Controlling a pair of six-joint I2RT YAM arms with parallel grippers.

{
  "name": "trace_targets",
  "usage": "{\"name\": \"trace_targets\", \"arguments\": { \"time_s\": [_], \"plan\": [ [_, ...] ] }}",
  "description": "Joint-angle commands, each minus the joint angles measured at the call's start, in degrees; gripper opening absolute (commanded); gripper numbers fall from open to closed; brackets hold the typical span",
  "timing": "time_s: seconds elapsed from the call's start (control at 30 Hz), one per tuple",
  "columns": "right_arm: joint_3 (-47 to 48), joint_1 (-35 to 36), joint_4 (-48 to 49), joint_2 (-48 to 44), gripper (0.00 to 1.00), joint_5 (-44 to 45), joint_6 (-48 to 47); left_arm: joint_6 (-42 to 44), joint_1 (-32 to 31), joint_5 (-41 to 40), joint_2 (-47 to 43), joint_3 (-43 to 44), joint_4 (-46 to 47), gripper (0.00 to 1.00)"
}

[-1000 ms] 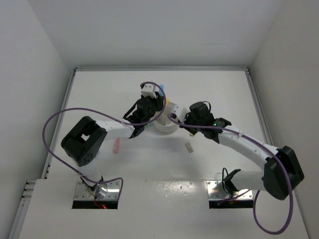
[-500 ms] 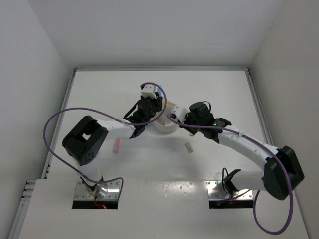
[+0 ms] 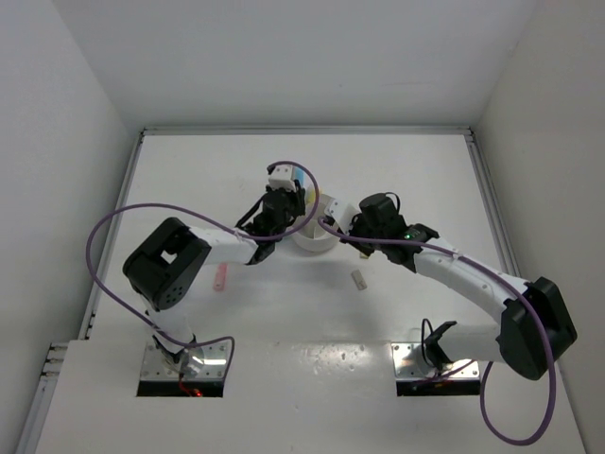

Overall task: Sort the stationery into containers
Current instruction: Place the pen in the storage box.

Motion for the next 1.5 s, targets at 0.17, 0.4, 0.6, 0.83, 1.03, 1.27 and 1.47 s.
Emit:
{"name": "trace_targets", "arguments": {
  "time_s": [0.17, 0.4, 0.6, 0.83, 1.03, 1.27, 1.47],
  "plan": [
    [1.92, -0.24, 1.05, 0.16, 0.0, -0.74, -0.56, 1.02, -0.81, -1.5, 0.75, -2.05, 5.89, 0.0],
    [1.92, -0.24, 1.05, 0.16, 0.0, -0.74, -0.56, 1.02, -1.34, -1.5, 0.75, -3.11, 6.42, 0.0],
    [1.92, -0.24, 1.05, 0.68, 0.0, -0.74, -0.56, 1.02, -1.95, -0.97, 1.27, -4.17, 6.42, 0.0],
    [2.44, -0.24, 0.52, 0.68, 0.0, -1.27, -0.56, -0.3, -1.95, -1.68, 0.75, -4.78, 5.81, 0.34],
    [2.44, -0.24, 0.52, 0.68, 0.0, -1.27, -0.56, -0.3, -1.95, -1.68, -1.01, -4.78, 4.66, 0.48],
    [2.44, -0.24, 0.52, 0.68, 0.0, -1.27, -0.56, 0.22, -1.95, -1.15, -2.94, -4.78, 4.14, 0.53],
    [2.44, -0.24, 0.0, 0.68, 0.0, -1.8, -0.56, 1.27, -1.95, -0.53, -5.93, -5.4, 4.14, 0.54]
  ]
}}
